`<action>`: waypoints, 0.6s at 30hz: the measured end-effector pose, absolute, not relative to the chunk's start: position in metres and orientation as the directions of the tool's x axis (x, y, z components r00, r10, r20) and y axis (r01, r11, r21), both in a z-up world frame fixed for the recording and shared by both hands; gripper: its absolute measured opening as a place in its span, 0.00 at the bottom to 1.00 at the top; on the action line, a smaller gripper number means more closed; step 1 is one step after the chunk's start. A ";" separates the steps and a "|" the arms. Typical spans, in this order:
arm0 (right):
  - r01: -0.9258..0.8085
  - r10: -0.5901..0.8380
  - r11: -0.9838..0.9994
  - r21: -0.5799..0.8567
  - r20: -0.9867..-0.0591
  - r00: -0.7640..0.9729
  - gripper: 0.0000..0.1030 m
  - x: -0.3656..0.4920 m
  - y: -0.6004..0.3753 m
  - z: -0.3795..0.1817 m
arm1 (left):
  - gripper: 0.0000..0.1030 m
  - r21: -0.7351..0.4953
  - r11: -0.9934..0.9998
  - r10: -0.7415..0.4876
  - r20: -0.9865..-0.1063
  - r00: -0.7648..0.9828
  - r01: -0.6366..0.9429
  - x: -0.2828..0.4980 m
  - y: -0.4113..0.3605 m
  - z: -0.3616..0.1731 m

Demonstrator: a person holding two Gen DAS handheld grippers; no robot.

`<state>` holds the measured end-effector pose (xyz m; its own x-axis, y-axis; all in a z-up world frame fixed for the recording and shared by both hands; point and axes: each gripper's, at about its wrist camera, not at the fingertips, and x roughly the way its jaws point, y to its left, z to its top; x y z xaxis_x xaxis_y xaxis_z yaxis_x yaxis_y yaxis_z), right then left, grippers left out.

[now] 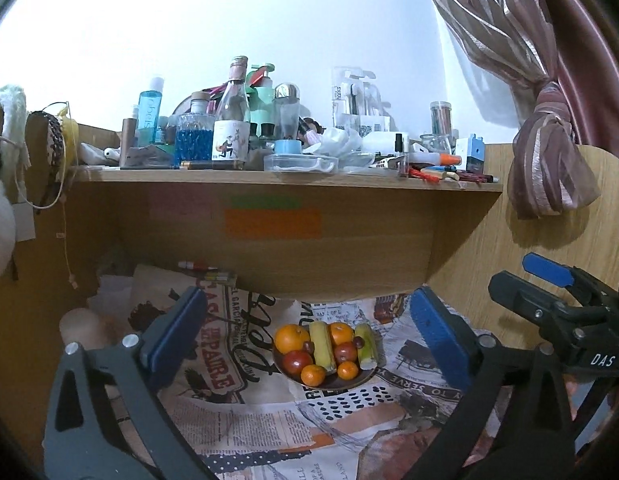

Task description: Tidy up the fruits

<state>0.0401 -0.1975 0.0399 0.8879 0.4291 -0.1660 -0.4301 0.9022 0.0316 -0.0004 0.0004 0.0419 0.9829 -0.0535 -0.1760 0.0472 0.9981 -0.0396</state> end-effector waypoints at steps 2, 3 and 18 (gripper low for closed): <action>-0.429 0.428 0.903 0.030 -0.165 0.889 1.00 0.040 -0.197 0.040 | 1.00 -0.041 0.998 -0.054 -0.177 0.983 0.047 0.000 0.000 0.042; -0.429 0.427 0.903 0.030 -0.165 0.889 1.00 0.040 -0.197 0.040 | 1.00 -0.043 0.998 -0.056 -0.179 0.982 0.049 0.000 0.001 0.041; -0.423 0.420 0.906 0.021 -0.167 0.892 1.00 0.040 -0.198 0.038 | 1.00 -0.050 0.997 -0.068 -0.184 0.981 0.059 0.004 0.000 0.040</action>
<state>0.0396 -0.1976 0.0383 0.8919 0.4202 -0.1672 -0.4229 0.9059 0.0210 0.0042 -0.0004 0.0403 0.9806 -0.0676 -0.1839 0.0594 0.9970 -0.0500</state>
